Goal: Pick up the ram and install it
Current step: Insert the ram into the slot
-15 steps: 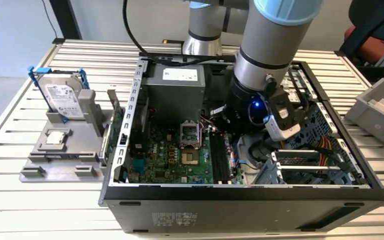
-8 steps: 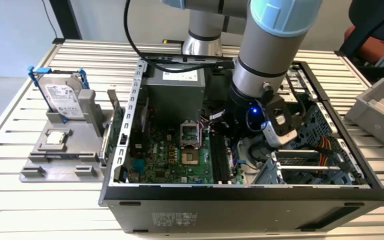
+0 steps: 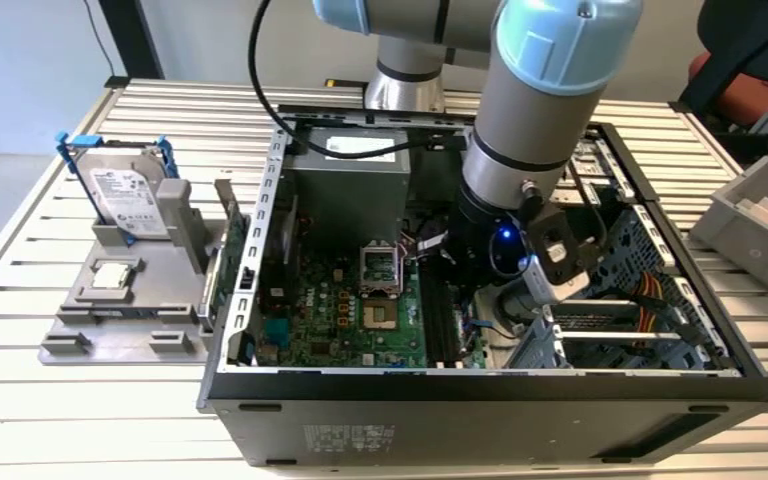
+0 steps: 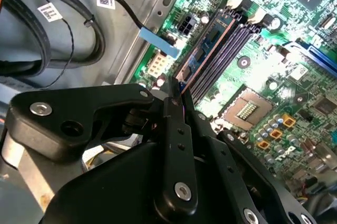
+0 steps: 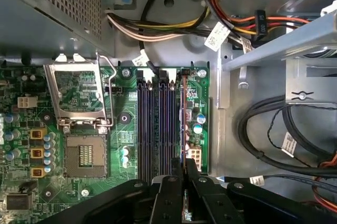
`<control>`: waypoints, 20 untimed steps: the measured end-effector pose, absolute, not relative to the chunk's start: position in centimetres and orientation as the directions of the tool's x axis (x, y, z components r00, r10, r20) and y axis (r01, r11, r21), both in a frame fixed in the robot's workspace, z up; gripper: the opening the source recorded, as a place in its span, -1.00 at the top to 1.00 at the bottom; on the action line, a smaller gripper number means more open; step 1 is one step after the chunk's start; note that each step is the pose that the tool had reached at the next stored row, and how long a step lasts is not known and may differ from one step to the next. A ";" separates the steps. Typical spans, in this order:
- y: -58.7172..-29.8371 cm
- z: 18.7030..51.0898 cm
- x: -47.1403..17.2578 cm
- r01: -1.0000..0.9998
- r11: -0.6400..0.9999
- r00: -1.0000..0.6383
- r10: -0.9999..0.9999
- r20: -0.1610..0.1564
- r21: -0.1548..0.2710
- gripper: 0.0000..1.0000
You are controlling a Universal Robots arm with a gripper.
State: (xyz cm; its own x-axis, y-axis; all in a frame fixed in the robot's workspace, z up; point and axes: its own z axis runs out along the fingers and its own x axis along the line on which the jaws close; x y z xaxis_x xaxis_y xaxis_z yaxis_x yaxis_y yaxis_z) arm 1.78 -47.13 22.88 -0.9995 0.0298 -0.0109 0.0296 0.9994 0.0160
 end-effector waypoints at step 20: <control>-47.0 21.6 1.5 0.018 1.000 -1.000 0.018 -0.009 0.008 1.00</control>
State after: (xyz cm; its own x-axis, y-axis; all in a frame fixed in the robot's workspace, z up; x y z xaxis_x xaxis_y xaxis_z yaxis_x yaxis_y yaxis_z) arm 1.46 -46.96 21.56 -0.9998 0.0176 -0.0087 0.0175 0.9998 0.0076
